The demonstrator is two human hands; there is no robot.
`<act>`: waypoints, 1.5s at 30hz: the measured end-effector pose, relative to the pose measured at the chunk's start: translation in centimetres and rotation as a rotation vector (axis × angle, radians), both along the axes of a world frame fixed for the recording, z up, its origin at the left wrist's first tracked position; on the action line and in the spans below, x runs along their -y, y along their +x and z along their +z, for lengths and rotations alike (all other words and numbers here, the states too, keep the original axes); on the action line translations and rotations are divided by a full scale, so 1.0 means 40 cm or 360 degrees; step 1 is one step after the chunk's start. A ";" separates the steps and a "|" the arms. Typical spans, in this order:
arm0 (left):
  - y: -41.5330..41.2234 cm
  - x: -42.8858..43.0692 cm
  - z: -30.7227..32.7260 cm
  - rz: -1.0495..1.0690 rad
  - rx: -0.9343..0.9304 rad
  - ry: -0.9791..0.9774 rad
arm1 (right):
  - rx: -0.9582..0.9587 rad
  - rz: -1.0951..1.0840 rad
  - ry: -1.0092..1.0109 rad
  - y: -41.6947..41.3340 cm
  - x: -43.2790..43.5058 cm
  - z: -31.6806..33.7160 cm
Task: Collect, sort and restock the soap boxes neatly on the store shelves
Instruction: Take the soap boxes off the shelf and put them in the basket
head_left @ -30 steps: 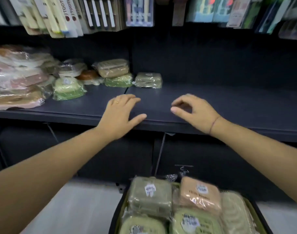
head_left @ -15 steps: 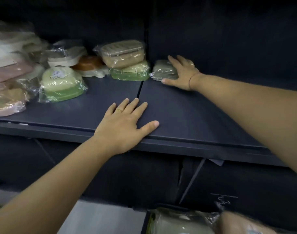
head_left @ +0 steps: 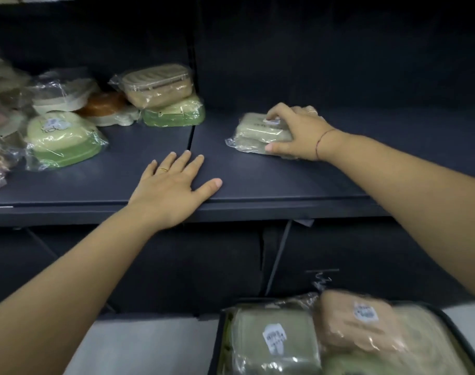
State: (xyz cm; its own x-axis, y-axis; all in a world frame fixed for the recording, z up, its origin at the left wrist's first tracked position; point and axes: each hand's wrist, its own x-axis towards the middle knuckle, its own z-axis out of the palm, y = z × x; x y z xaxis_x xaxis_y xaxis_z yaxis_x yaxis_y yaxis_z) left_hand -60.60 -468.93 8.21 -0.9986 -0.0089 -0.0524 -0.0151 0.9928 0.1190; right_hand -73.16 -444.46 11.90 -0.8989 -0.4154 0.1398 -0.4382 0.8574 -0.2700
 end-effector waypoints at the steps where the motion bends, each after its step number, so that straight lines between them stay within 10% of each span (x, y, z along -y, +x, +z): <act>1: -0.002 0.000 0.002 0.0001 0.0002 -0.0007 | 0.0020 -0.0024 -0.0001 0.042 -0.029 0.006; 11: -0.018 0.010 -0.001 -0.0013 0.0019 -0.0011 | 0.0163 -0.0469 -0.0845 0.636 -0.393 -0.073; 19: 0.001 0.010 -0.004 0.0035 -0.0028 -0.0059 | 0.0368 -0.1700 -0.0227 0.800 -0.430 -0.385; 31: 0.030 0.001 -0.022 0.0063 -0.0140 -0.0171 | 0.0207 -0.1667 0.0359 0.779 -0.389 -0.467; 45: 0.048 -0.005 -0.034 0.0031 -0.0237 -0.0190 | 0.0132 -0.1775 -0.0340 0.752 -0.373 -0.489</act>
